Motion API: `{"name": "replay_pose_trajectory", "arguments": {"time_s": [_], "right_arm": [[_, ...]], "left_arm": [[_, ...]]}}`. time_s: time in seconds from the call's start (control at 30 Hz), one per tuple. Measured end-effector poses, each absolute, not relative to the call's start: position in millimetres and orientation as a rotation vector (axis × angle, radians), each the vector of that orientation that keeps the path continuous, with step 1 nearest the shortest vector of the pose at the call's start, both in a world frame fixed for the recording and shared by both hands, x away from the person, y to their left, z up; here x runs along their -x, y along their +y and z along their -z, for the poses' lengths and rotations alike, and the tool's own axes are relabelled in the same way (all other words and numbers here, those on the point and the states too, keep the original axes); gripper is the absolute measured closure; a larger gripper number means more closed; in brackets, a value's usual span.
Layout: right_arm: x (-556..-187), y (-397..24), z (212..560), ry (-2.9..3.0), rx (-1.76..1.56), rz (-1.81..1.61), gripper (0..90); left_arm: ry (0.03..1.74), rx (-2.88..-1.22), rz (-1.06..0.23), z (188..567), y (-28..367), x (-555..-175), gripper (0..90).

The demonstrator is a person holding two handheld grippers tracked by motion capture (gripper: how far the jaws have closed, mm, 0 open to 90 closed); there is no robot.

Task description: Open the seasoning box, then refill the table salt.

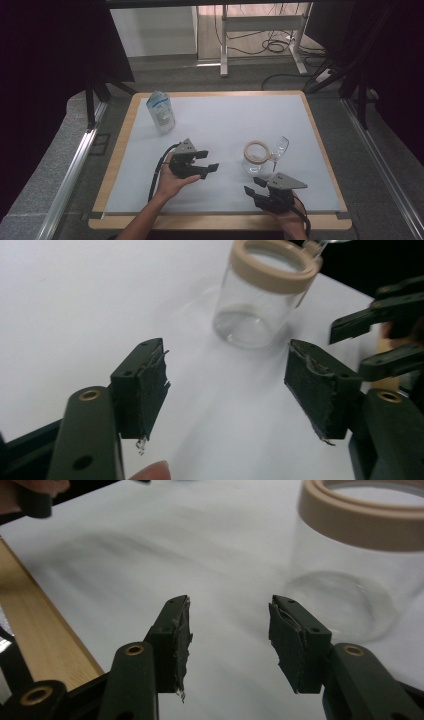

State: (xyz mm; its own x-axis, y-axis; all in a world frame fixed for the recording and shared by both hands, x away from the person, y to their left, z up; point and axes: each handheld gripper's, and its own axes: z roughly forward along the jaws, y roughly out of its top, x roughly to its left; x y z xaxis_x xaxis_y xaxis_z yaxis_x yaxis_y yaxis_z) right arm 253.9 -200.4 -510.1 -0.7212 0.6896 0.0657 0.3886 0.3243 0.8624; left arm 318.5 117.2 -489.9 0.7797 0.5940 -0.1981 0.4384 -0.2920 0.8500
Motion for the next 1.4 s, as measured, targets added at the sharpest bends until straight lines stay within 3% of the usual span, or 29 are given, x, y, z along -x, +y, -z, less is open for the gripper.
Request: {"name": "replay_pose_trajectory", "arguments": {"time_s": [0.23,0.77,1.4], "right_arm": [[-259,-179,509,2.308,-0.909,-1.372,50.3],[-274,-145,510,2.348,-0.844,-1.387,50.2],[-282,-144,514,2.355,-0.855,-1.390,49.8]], "left_arm": [[0.819,-1.946,-0.232,497,138,-311,28.9],[0.943,-1.896,-0.329,502,185,-305,29.0],[1.088,-1.842,-0.454,502,223,-311,31.3]]}}
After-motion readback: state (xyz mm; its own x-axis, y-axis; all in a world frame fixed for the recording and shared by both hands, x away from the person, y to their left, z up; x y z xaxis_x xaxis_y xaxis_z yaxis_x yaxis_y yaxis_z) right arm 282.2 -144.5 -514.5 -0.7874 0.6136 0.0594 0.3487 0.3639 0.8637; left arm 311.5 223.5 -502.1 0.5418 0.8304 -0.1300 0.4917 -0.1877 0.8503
